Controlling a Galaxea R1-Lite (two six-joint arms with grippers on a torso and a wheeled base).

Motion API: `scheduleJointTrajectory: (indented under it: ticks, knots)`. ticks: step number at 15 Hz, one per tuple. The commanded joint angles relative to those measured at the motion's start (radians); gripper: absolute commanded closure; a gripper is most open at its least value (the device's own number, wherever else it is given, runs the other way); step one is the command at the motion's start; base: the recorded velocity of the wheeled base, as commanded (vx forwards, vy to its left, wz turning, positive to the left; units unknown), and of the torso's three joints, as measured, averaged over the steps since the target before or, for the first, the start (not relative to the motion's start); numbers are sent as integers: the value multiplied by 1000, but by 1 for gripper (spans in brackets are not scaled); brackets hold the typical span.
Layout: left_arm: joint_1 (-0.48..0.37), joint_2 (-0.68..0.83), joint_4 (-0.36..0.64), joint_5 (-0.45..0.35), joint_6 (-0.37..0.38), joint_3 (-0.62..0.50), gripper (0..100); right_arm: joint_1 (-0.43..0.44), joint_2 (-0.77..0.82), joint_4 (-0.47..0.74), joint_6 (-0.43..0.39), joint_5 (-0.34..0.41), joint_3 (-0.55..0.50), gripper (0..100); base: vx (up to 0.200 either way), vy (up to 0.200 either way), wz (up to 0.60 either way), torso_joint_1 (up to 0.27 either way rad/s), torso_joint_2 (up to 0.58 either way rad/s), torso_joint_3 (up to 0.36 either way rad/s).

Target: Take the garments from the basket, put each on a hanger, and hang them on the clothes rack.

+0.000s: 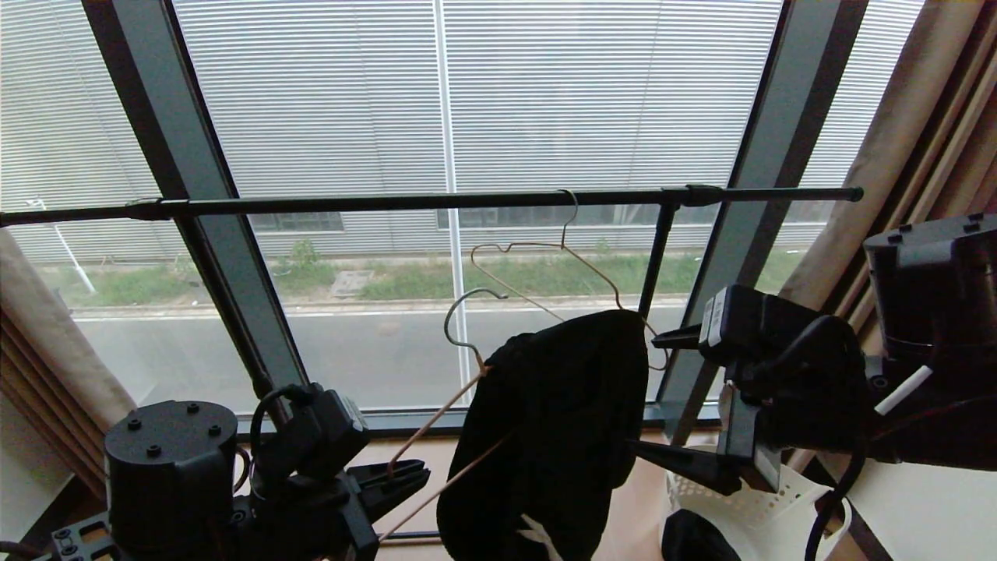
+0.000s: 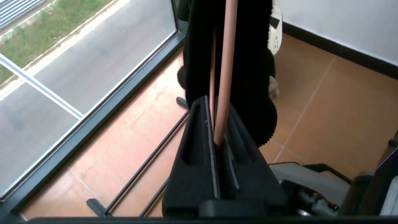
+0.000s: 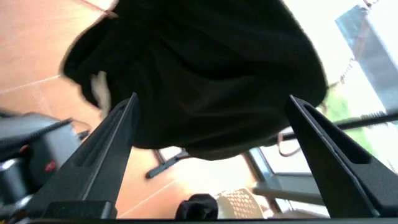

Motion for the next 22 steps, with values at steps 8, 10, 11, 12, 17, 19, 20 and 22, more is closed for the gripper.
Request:
scheduleJointTrajectory:
  ticks: [8,10,11,12,17,19,20,22]
  knots:
    - [-9,19,0,-38,81,9,100,-104,232,655,-377,287,-548,0,0,0,0,0,0,0]
    - [-15,19,0,-38,81,7,100,-104,312,719,-383,308,-625,0,0,0,0,0,0,0]
    - [-18,19,-2,-39,82,4,100,-104,352,718,-384,310,-649,0,0,0,0,0,0,0]
    - [-21,21,-2,-39,82,3,100,-100,378,718,-383,317,-667,0,0,0,0,0,0,0]
    - [-18,39,-26,-99,82,7,100,-84,469,718,-378,340,-750,0,0,0,0,0,0,0]
    - [-18,48,-40,-99,82,7,100,-73,470,723,-380,339,-735,0,0,0,0,0,0,0]
    - [-18,56,-55,-99,82,9,100,-70,469,718,-380,339,-720,0,0,0,0,0,0,0]
    - [-18,71,-80,-101,82,10,100,-69,469,718,-380,347,-717,0,0,0,0,0,0,0]
